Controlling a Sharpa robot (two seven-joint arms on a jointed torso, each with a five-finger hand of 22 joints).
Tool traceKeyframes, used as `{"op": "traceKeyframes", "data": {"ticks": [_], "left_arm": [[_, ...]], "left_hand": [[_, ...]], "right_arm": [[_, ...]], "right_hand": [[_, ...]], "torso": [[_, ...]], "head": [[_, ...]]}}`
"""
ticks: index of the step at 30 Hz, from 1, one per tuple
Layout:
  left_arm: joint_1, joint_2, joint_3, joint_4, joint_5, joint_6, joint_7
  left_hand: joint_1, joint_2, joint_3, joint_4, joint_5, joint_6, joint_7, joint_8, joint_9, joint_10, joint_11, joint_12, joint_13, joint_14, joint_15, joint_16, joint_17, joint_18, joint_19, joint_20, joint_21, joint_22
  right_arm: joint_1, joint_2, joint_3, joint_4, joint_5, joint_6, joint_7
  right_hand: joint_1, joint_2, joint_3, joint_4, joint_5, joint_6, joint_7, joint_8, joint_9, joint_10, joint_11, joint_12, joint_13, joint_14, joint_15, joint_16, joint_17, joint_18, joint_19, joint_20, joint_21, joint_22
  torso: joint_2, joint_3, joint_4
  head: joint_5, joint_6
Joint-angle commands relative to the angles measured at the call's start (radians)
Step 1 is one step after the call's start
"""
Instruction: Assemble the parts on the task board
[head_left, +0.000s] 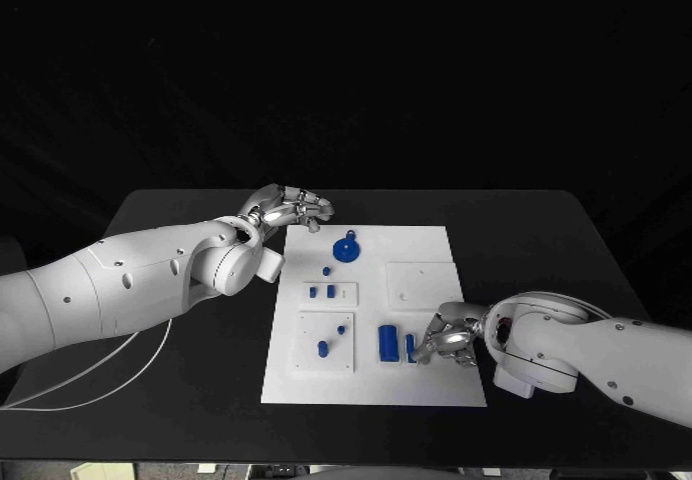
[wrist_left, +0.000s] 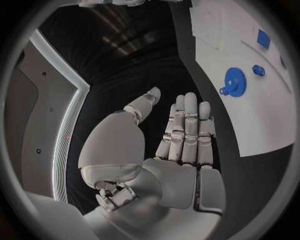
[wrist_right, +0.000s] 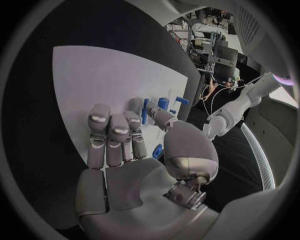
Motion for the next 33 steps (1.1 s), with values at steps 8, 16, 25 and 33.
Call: {"op": "traceKeyframes", "data": {"ticks": [8,16,25,33], "left_arm": [[0.002,-0.007,0.001,-0.001,0.016,0.028,0.013],[0.009,-0.008,0.001,-0.021,0.044,0.031,0.017],[0.044,-0.008,0.002,-0.073,0.109,0.045,0.037],[0.063,0.011,0.002,-0.147,0.163,0.06,0.062]], "left_hand": [[-0.002,0.008,-0.005,-0.003,-0.002,-0.006,-0.002,0.005,0.001,-0.004,-0.001,-0.003,0.002,-0.002,0.003,-0.007,0.002,0.009,0.006,-0.002,-0.007,0.001],[-0.001,0.008,-0.006,-0.004,-0.002,-0.005,-0.002,0.005,0.001,-0.003,-0.002,-0.003,0.002,-0.003,0.004,-0.008,0.003,0.008,0.004,-0.001,-0.009,0.001],[0.003,0.011,-0.004,-0.007,-0.002,-0.005,-0.002,0.006,0.001,-0.004,-0.001,-0.004,0.002,-0.024,0.015,-0.037,-0.004,0.004,-0.013,0.007,-0.029,-0.003],[0.001,0.017,0.005,-0.017,-0.002,-0.024,0.004,-0.002,-0.003,-0.054,0.022,-0.047,-0.021,-0.146,0.104,-0.243,-0.07,0.002,-0.141,0.093,-0.127,-0.025]], "right_arm": [[0.015,-0.039,-0.001,-0.035,0.135,-0.023,0.148],[0.052,-0.013,0.028,-0.163,0.349,-0.098,0.419],[0.066,0.117,0.111,-0.476,0.583,-0.133,0.612],[0.062,0.232,0.175,-0.686,0.689,-0.088,0.699]], "right_hand": [[-0.047,-0.062,-0.125,-0.062,0.127,-0.075,0.027,-0.04,-0.008,-0.015,0.022,-0.001,0.008,-0.001,0.007,-0.005,0.002,0.031,-0.01,-0.011,-0.004,0.012],[-0.051,-0.035,-0.181,-0.109,0.141,-0.104,0.034,-0.052,-0.008,-0.035,0.029,-0.003,0.008,-0.011,0.016,-0.016,0.001,0.031,-0.024,-0.019,-0.021,0.006],[0.051,0.0,-0.18,-0.108,0.182,-0.14,0.051,-0.065,-0.007,-0.128,0.047,-0.078,-0.035,-0.11,0.036,-0.099,-0.031,0.027,-0.128,0.005,-0.103,-0.015],[0.091,0.02,-0.154,-0.107,0.176,-0.185,0.1,-0.07,0.001,-0.323,0.122,-0.431,-0.36,-0.395,0.166,-0.434,-0.225,-0.041,-0.468,0.132,-0.422,-0.159]], "torso": [[-0.002,-0.0011,0.0006],[-0.007,-0.0038,0.001],[-0.025,-0.0146,0.0045],[-0.034,-0.0119,0.0095]], "head": [[-0.002,0.01],[-0.017,0.048],[-0.027,0.094],[-0.022,0.137]]}}
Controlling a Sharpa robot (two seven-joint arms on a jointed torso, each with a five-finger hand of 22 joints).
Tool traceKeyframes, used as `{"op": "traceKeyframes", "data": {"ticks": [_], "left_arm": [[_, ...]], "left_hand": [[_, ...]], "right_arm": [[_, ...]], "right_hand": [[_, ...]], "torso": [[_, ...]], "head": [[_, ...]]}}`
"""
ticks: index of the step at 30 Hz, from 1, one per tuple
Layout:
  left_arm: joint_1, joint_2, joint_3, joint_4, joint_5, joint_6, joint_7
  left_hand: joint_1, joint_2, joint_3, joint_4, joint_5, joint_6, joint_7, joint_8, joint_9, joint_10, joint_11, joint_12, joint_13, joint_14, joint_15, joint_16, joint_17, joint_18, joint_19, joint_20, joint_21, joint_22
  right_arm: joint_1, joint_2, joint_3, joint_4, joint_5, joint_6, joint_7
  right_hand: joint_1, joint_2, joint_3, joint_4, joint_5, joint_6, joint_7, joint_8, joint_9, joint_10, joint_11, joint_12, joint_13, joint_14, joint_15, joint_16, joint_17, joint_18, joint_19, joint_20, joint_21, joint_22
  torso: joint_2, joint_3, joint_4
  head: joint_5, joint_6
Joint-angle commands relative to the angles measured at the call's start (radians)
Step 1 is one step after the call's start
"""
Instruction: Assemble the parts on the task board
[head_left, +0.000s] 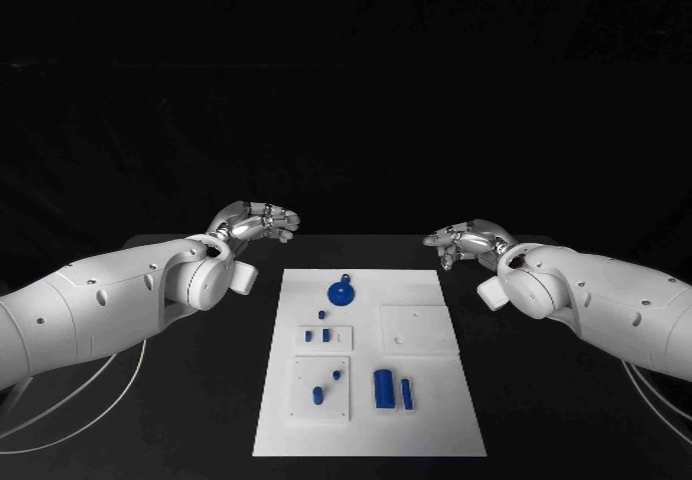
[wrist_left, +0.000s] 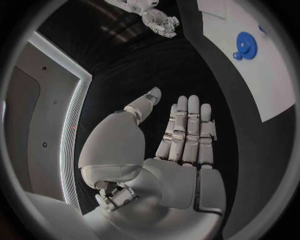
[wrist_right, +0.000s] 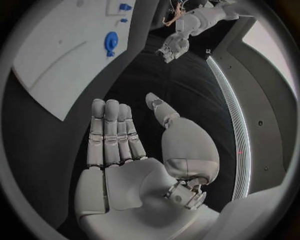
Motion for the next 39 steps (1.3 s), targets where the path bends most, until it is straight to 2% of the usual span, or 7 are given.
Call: {"op": "traceKeyframes", "data": {"ticks": [1,10,11,13,14,17,39], "left_arm": [[0.002,0.018,0.001,-0.027,0.072,0.03,0.039],[0.002,0.048,0.001,-0.075,0.103,0.05,0.051],[0.0,0.042,0.0,-0.069,0.066,0.019,0.02],[-0.003,0.041,0.001,-0.064,0.066,0.013,0.022],[-0.008,0.04,0.004,-0.055,0.068,0.003,0.026],[-0.021,0.036,0.01,-0.032,0.072,-0.023,0.034],[-0.264,-0.03,0.128,0.395,0.14,-0.505,0.198]], "left_hand": [[-0.004,0.013,-0.001,-0.007,-0.002,-0.016,0.0,-0.004,-0.004,-0.029,0.007,-0.024,-0.015,-0.04,0.02,-0.058,-0.016,0.005,-0.043,0.022,-0.032,-0.008],[-0.017,0.004,-0.007,-0.001,-0.002,-0.049,-0.015,-0.016,-0.009,-0.11,0.007,-0.036,-0.064,-0.138,0.049,-0.165,-0.048,-0.011,-0.122,0.053,-0.097,-0.023],[-0.333,0.152,-0.524,0.22,-0.053,-0.865,-0.164,-0.311,-0.477,-0.425,-0.119,-0.1,-0.237,-0.88,-0.102,-0.71,-0.274,-0.015,-0.641,0.003,-0.579,-0.388],[-0.379,0.152,-0.524,0.22,-0.053,-0.865,-0.164,-0.311,-0.477,-0.471,-0.119,-0.1,-0.237,-0.88,-0.102,-0.71,-0.274,-0.015,-0.641,0.003,-0.579,-0.438],[-1.094,0.152,-0.524,0.22,-0.053,-0.865,-0.164,-0.311,-0.477,-1.176,-0.119,-0.1,-0.237,-0.88,-0.102,-0.71,-0.274,-0.015,-0.641,0.003,-0.579,-0.475],[-1.094,0.152,-0.524,0.22,-0.053,-0.865,-0.164,-0.311,-0.477,-1.176,-0.119,-0.1,-0.237,-0.88,-0.102,-0.71,-0.274,-0.015,-0.641,0.003,-0.579,-1.243],[-1.094,0.152,-0.524,0.22,-0.053,-0.865,-0.164,-0.311,-0.477,-1.176,-0.119,-0.1,-0.237,-0.88,-0.102,-0.71,-0.274,-0.015,-0.641,0.003,-0.579,-1.243]], "right_arm": [[-0.005,0.027,0.008,-0.057,0.115,0.033,0.107],[-0.01,0.049,0.017,-0.111,0.145,0.059,0.128],[-0.009,0.045,0.016,-0.107,0.102,0.021,0.08],[-0.011,0.043,0.017,-0.101,0.105,0.015,0.083],[-0.014,0.041,0.017,-0.091,0.11,0.006,0.087],[-0.02,0.033,0.017,-0.065,0.123,-0.019,0.099],[-0.172,-0.132,0.029,0.513,0.408,-0.578,0.357]], "right_hand": [[0.013,0.006,0.005,-0.008,-0.011,-0.008,0.019,-0.003,0.0,-0.016,0.036,-0.146,-0.171,-0.062,0.069,-0.14,-0.091,-0.031,-0.096,0.048,-0.123,-0.077],[0.052,0.034,-0.026,-0.005,-0.023,-0.044,0.017,0.0,-0.04,0.044,0.09,-0.478,-0.646,-0.13,0.163,-0.489,-0.33,-0.035,-0.251,0.137,-0.331,-0.228],[-0.92,0.083,-0.458,0.287,-0.234,-0.879,-0.162,-0.222,-0.562,-0.898,-0.07,-0.719,-0.943,-0.964,0.009,-0.924,-0.774,-0.215,-0.86,-0.052,-0.669,-1.193],[-0.92,0.083,-0.458,0.287,-0.234,-0.879,-0.162,-0.222,-0.562,-0.898,-0.07,-0.719,-0.943,-0.964,0.009,-0.924,-0.774,-0.215,-0.86,-0.052,-0.669,-1.193],[-0.92,0.083,-0.458,0.287,-0.234,-0.879,-0.162,-0.222,-0.562,-0.898,-0.07,-0.719,-0.943,-0.964,0.009,-0.924,-0.774,-0.215,-0.86,-0.052,-0.669,-1.193],[-0.92,0.083,-0.458,0.287,-0.234,-0.879,-0.162,-0.222,-0.562,-0.898,-0.07,-0.719,-0.943,-0.964,0.009,-0.924,-0.774,-0.215,-0.86,-0.052,-0.669,-1.193],[-0.92,0.083,-0.458,0.287,-0.234,-0.879,-0.162,-0.222,-0.562,-0.898,-0.07,-0.719,-0.943,-0.964,0.009,-0.924,-0.774,-0.215,-0.86,-0.052,-0.669,-1.193]], "torso": [[-0.006,0.001,0.0045],[-0.01,0.0054,0.0054],[-0.009,0.0034,0.005],[-0.012,0.0036,0.0058],[-0.017,0.004,0.007],[-0.03,0.0052,0.0102],[-0.152,0.0155,0.0405]], "head": [[0.001,0.017],[0.001,0.034],[0.001,0.029],[0.0,0.029],[-0.001,0.029],[-0.005,0.029],[-0.041,0.025]]}}
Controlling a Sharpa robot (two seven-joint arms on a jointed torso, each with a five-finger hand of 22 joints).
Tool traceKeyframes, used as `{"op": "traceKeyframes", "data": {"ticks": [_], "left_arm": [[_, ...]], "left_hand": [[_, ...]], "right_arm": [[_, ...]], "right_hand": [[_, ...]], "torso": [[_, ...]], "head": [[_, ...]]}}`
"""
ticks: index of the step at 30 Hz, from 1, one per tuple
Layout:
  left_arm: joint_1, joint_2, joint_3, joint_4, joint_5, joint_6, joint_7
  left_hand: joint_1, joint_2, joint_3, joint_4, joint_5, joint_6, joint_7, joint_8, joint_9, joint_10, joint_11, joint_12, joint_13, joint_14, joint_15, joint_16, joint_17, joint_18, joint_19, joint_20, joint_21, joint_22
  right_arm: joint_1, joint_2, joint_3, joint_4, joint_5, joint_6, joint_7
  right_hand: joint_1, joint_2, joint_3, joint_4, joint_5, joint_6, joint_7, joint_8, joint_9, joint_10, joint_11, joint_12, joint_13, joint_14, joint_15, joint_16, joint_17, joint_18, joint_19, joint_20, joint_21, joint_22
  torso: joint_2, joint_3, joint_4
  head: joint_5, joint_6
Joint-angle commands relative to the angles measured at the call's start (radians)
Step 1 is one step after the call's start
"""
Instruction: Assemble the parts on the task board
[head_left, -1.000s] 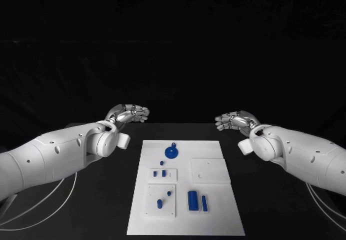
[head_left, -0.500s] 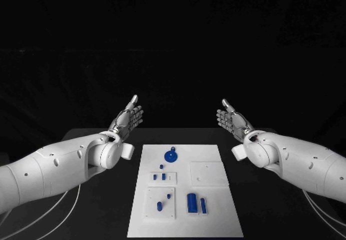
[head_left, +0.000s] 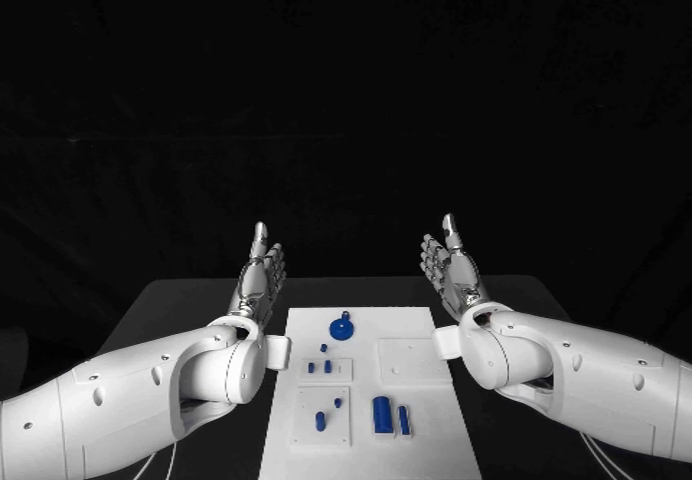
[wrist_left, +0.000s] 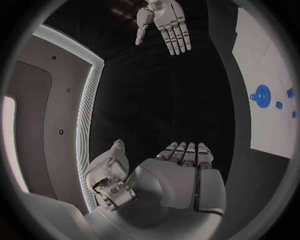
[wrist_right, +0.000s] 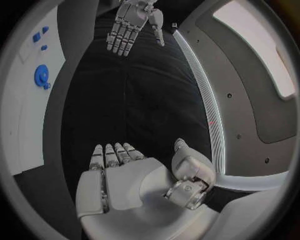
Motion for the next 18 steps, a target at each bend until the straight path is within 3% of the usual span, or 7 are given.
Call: {"op": "traceKeyframes", "data": {"ticks": [1,6,18], "left_arm": [[-0.01,-0.003,0.005,0.022,0.023,-0.123,0.066],[-0.012,-0.003,0.006,0.024,0.024,-0.126,0.067],[-0.012,-0.003,0.006,0.024,0.024,-0.126,0.067]], "left_hand": [[-0.007,0.0,-0.003,0.0,-0.005,-0.005,0.0,-0.003,-0.002,-0.005,0.0,-0.007,-0.002,-0.004,0.0,-0.004,-0.001,-0.016,-0.004,0.0,-0.004,-0.005],[-0.007,0.0,-0.003,0.0,-0.005,-0.005,0.0,-0.003,-0.002,-0.005,0.0,-0.007,-0.002,-0.004,0.0,-0.004,-0.001,-0.016,-0.004,0.0,-0.004,-0.005],[-0.007,0.0,-0.003,0.0,-0.005,-0.005,0.0,-0.003,-0.002,-0.005,0.0,-0.007,-0.002,-0.004,0.0,-0.004,-0.001,-0.016,-0.004,0.0,-0.004,-0.005]], "right_arm": [[-0.012,-0.013,0.001,0.048,0.091,-0.169,0.101],[-0.022,-0.024,0.002,0.085,0.11,-0.205,0.117],[-0.022,-0.024,0.002,0.085,0.11,-0.205,0.118]], "right_hand": [[-0.006,0.0,-0.004,0.0,-0.004,-0.005,0.0,-0.003,-0.001,-0.004,0.0,-0.004,-0.001,-0.005,0.0,-0.003,-0.002,-0.006,-0.005,0.0,-0.004,-0.001],[-0.006,0.0,-0.004,0.0,-0.004,-0.005,0.0,-0.003,-0.001,-0.004,0.0,-0.004,-0.001,-0.005,0.0,-0.003,-0.002,-0.006,-0.005,0.0,-0.004,-0.001],[-0.006,0.0,-0.004,0.0,-0.004,-0.005,0.0,-0.003,-0.001,-0.004,0.0,-0.004,-0.001,-0.005,0.0,-0.003,-0.002,-0.006,-0.005,0.0,-0.004,-0.001]], "torso": [[-0.005,0.0003,0.0012],[-0.005,0.0003,0.0012],[-0.005,0.0003,0.0012]], "head": [[0.0,0.0],[0.0,0.0],[0.0,0.0]]}}
